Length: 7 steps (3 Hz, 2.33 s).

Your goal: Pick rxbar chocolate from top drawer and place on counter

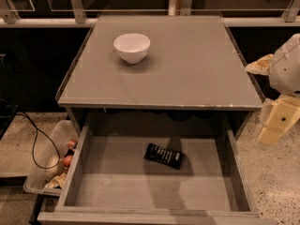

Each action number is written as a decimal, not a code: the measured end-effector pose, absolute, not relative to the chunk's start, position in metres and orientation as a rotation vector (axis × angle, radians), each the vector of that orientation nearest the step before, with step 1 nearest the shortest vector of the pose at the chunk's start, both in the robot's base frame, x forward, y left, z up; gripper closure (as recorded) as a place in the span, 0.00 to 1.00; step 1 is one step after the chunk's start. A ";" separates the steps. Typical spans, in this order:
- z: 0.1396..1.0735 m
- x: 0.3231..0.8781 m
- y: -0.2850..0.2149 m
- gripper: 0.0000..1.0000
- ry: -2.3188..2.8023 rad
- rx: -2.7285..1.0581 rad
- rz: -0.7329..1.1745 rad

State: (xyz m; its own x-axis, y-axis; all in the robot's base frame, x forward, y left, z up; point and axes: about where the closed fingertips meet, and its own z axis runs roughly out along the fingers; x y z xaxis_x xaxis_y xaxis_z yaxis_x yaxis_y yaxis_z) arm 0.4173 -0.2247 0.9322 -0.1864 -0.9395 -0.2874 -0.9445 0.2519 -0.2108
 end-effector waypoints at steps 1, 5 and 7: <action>0.932 0.414 -0.226 0.00 2.174 -1.727 0.019; 0.909 0.392 -0.218 0.00 2.122 -1.726 0.082; 0.885 0.387 -0.216 0.00 2.122 -1.710 0.153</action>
Offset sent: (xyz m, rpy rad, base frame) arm -0.0403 0.0306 -0.0740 0.1891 0.0082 0.0732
